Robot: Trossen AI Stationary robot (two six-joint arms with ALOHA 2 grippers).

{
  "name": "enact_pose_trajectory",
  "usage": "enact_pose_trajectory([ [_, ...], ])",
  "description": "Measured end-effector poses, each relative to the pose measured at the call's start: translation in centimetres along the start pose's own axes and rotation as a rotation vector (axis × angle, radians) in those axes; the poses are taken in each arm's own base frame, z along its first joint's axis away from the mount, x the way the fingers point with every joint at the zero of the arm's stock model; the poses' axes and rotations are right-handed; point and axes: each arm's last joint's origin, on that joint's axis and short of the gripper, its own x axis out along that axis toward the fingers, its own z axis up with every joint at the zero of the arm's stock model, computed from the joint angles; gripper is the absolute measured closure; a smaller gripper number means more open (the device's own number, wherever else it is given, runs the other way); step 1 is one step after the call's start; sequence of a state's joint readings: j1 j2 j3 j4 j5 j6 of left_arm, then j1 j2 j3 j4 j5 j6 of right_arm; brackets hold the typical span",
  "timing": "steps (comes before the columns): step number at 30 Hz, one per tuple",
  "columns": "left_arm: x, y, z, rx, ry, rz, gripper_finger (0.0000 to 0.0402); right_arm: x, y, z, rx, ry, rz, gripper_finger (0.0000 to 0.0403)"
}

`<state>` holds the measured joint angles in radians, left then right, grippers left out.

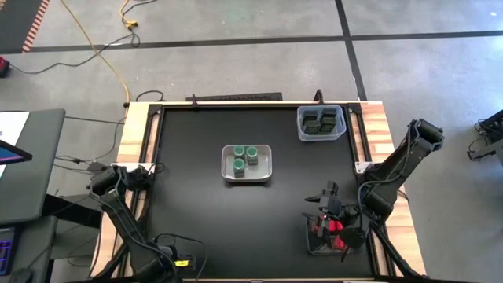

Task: Sort spices by type
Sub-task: Put the green seasoning bottle into the white bin

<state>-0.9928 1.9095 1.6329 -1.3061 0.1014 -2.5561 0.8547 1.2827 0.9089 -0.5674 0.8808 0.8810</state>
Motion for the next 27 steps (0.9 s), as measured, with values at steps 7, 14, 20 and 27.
enact_pose_trajectory([
  [7,2.0,-0.6,-0.7,0.002,-0.036,0.027,0.0003,0.0,0.0,0.0,0.001,0.000,0.000,0.0147],
  [14,2.5,-0.6,-0.9,0.022,-0.061,0.018,0.0003,0.0,0.0,0.0,0.000,0.000,0.000,0.0147],
  [20,2.6,-0.3,-0.7,0.033,-0.101,0.035,0.0003,0.0,0.0,0.0,0.001,0.000,0.000,0.0147],
  [27,2.6,-0.3,-0.7,0.033,-0.103,0.036,0.0036,0.0,0.2,0.1,0.020,-0.010,0.012,0.0147],
])
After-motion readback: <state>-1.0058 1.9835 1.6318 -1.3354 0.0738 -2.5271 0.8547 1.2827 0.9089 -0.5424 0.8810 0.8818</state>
